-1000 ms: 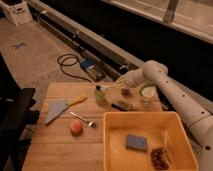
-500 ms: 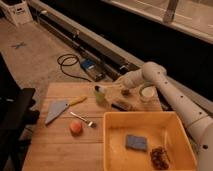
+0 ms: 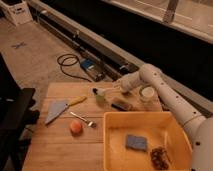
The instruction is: Place brush in plastic cup
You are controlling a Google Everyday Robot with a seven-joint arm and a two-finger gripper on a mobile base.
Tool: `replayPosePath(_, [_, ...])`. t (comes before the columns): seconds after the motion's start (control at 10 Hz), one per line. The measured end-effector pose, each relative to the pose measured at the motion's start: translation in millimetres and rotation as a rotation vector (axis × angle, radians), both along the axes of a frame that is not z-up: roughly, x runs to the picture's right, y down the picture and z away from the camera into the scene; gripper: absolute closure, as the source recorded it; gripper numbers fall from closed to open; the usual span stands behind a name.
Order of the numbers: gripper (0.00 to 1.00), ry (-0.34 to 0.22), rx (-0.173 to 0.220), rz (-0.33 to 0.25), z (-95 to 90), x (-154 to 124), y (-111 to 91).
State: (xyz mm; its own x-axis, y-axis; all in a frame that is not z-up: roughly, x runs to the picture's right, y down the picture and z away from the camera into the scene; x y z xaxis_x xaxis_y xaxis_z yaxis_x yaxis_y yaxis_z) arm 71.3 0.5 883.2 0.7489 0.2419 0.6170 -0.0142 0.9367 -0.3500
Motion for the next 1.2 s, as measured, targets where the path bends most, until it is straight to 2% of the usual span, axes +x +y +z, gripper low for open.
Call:
replayPosePath(0.2, [0.30, -0.003, -0.010, 0.001, 2.8, 0, 1])
replayPosePath(0.4, [0.20, -0.005, -0.007, -0.005, 3.1, -1, 0])
replayPosePath(0.8, [0.20, -0.001, 0.028, -0.026, -6.1, -3, -13])
replayPosePath(1.2, [0.20, 0.041, 0.111, -0.048, -33.9, 2, -47])
